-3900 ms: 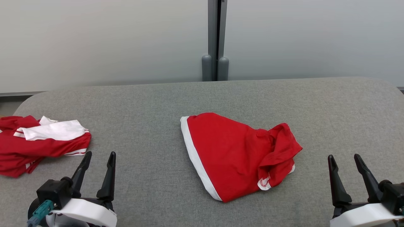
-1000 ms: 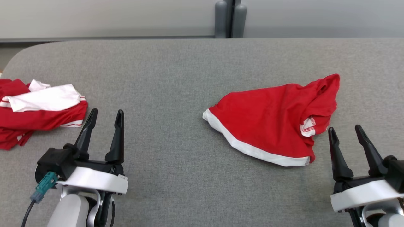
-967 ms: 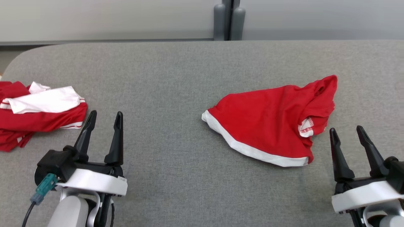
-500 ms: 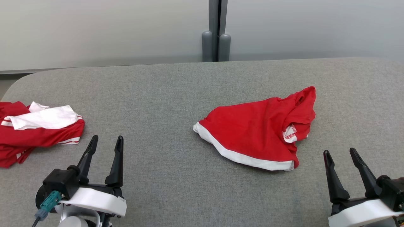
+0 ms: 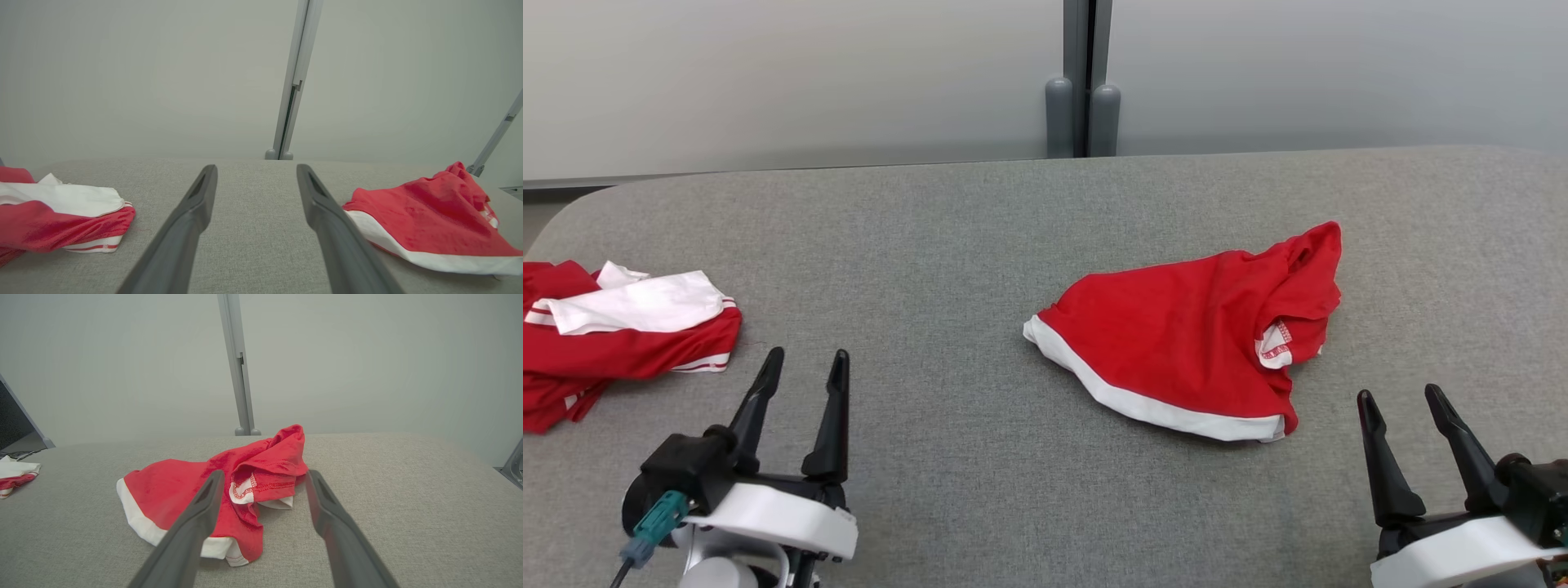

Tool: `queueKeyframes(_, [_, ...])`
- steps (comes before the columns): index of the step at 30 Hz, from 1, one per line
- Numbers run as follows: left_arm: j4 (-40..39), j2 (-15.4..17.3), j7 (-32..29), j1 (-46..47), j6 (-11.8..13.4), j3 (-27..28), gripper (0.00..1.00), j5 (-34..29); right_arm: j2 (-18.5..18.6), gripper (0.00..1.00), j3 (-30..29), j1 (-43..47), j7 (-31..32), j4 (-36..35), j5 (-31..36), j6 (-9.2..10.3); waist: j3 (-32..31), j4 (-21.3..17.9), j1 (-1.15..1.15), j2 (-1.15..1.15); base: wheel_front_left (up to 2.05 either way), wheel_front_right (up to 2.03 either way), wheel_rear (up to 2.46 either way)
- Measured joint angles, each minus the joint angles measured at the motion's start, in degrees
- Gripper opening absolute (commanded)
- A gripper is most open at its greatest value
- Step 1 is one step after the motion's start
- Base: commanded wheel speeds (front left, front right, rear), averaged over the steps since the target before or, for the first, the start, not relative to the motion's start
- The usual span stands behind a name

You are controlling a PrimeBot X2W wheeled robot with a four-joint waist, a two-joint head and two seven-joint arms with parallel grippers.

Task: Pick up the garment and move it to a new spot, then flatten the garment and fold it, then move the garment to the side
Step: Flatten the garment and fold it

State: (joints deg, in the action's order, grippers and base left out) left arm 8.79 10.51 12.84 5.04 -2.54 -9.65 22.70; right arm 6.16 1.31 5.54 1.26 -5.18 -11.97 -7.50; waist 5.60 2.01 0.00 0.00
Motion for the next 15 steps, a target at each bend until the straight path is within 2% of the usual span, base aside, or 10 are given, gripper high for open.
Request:
queueKeyframes(4, [0.3, -0.5, -0.9, 2.1, -0.7, -1.6, 1.0, 0.0, 0.0, 1.0, 0.4, -0.3, 0.3, -0.2, 0.1, 0.0, 0.7, -0.1, 0.0, 0.0, 0.0, 0.0, 0.0])
queueKeyframes(8, [1.9, -2.4, -4.0, 8.4, -2.5, -6.1, 1.0, -0.2, 0.1, 1.0, 0.8, -1.8, 0.1, -0.3, 0.1, 0.0, 2.5, -0.6, 0.0, 0.0, 0.0, 0.0, 0.0])
queueKeyframes(15, [10.7, -4.8, -8.7, 19.1, -4.3, -12.9, 1.0, 0.2, 0.2, 1.0, 3.1, -5.4, -0.8, 0.2, 0.4, 0.0, 6.8, -3.4, 0.0, 0.0, 0.0, 0.0, 0.0])
